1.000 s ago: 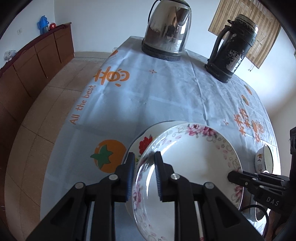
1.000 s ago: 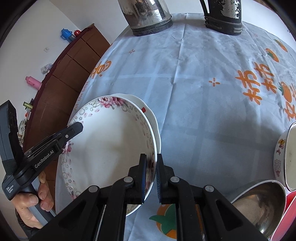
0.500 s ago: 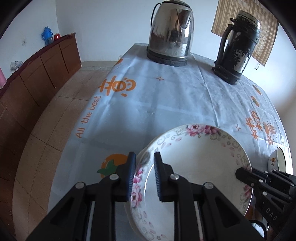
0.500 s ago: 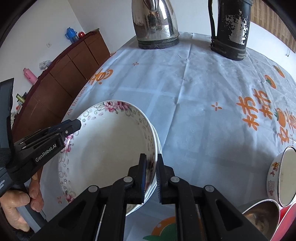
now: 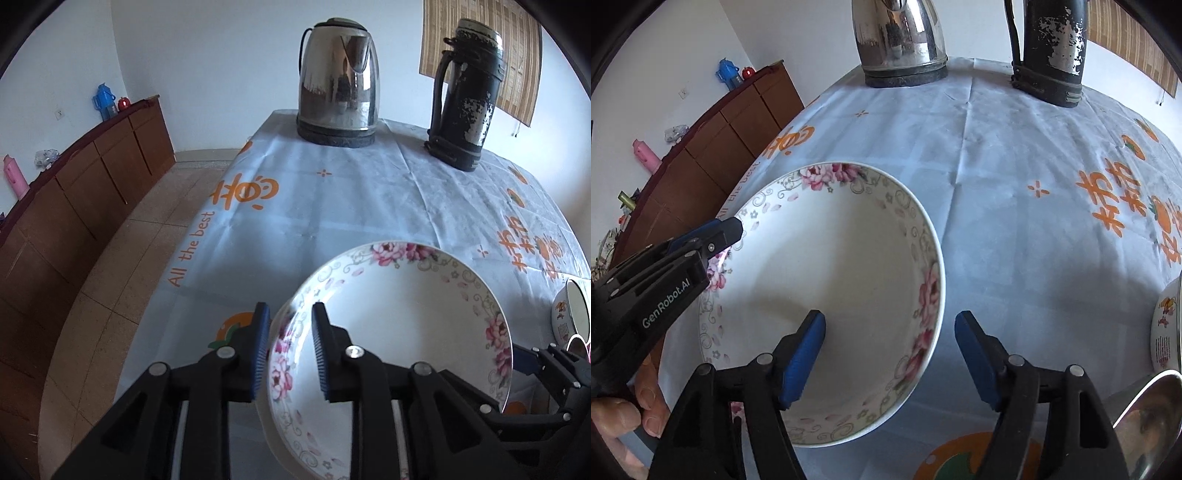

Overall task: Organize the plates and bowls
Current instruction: 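Open both grippers and release the pink-rimmed plate rim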

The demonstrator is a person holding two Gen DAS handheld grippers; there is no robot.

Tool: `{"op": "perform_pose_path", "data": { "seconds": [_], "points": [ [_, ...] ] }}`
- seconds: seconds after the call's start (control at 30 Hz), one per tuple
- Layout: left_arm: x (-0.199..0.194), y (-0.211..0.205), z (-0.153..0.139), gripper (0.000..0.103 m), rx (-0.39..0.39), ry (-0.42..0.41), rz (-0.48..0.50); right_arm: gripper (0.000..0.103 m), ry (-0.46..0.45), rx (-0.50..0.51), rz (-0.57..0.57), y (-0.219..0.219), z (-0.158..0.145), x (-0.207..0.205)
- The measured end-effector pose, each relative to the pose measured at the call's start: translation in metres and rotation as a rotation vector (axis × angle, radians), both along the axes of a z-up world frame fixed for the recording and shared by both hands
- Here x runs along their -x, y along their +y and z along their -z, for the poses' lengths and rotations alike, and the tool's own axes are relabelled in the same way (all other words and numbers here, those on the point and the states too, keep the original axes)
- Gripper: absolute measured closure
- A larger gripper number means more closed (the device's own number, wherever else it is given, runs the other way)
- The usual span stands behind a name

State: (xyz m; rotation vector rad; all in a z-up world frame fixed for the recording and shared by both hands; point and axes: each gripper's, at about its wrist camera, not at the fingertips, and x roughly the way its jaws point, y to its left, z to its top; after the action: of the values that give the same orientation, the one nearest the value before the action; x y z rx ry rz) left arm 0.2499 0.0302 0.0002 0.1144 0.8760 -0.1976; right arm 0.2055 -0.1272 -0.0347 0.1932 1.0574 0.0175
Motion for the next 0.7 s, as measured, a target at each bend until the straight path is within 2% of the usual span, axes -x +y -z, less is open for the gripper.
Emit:
{"op": "perform_pose_path", "data": {
  "seconds": [0.03,0.1,0.2,0.33,0.5,0.7],
  "points": [
    [0.004,0.001,-0.002,0.060,-0.011,-0.030,-0.008,0.029,-0.022,0.006,0.000,0.001,-0.004,0.003],
    [0.013,0.003,-0.007,0.042,-0.039,-0.098,-0.024,0.029,-0.050,0.018,0.003,0.003,-0.009,0.011],
    [0.027,0.003,-0.013,0.040,-0.065,-0.177,-0.031,0.029,-0.085,0.026,0.025,0.001,-0.017,0.023],
    [0.046,0.003,-0.017,0.024,-0.054,-0.238,-0.036,0.029,-0.147,-0.006,0.069,-0.005,-0.023,0.042],
    [0.075,0.000,-0.017,0.011,-0.036,-0.325,-0.050,0.029,-0.248,0.017,0.117,-0.008,-0.028,0.069],
    [0.093,-0.005,-0.011,0.011,-0.014,-0.354,-0.071,0.029,-0.382,0.122,0.120,-0.002,-0.037,0.106]
  ]
}}
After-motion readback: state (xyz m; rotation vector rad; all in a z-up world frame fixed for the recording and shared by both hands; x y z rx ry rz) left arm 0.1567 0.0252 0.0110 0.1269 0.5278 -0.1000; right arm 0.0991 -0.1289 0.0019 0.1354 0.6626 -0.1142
